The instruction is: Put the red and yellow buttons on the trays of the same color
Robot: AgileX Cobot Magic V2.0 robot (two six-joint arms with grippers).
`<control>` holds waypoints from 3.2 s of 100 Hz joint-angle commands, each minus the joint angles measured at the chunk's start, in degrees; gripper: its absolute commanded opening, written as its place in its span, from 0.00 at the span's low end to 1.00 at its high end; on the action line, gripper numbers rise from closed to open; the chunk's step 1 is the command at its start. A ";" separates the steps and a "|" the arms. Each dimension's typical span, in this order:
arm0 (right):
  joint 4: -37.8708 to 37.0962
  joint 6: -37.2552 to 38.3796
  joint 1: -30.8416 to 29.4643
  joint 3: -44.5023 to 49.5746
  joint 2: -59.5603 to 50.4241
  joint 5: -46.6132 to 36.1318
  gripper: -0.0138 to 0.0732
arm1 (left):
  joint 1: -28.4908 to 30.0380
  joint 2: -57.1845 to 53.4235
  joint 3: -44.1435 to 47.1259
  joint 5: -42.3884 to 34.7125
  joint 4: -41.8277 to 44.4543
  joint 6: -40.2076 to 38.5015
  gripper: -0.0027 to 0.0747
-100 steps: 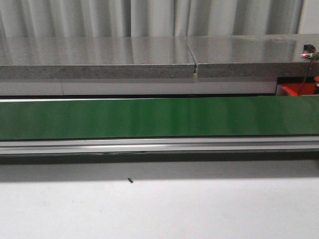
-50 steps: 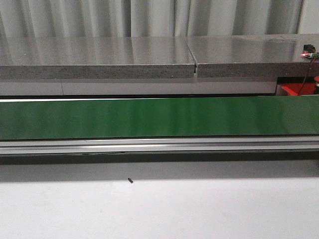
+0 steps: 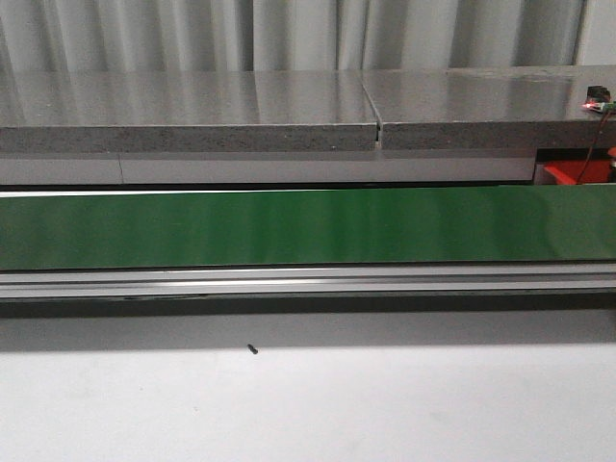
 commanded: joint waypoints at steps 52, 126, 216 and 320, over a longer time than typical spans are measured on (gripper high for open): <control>-0.65 0.16 0.10 -0.88 -1.17 -4.63 0.08 | -0.41 0.44 -1.35 -3.56 -1.41 -0.04 0.01; -0.65 0.16 0.10 -0.88 -1.17 -4.63 0.08 | -0.41 0.44 -1.35 -3.56 -1.50 -0.04 0.01; -0.65 0.16 0.10 -0.88 -1.17 -4.63 0.08 | -0.88 -19.63 29.35 -47.40 12.97 -14.39 0.01; -0.65 0.16 0.10 -0.88 -1.12 -4.62 0.08 | -4.69 -28.61 41.76 -52.02 15.43 -16.82 0.01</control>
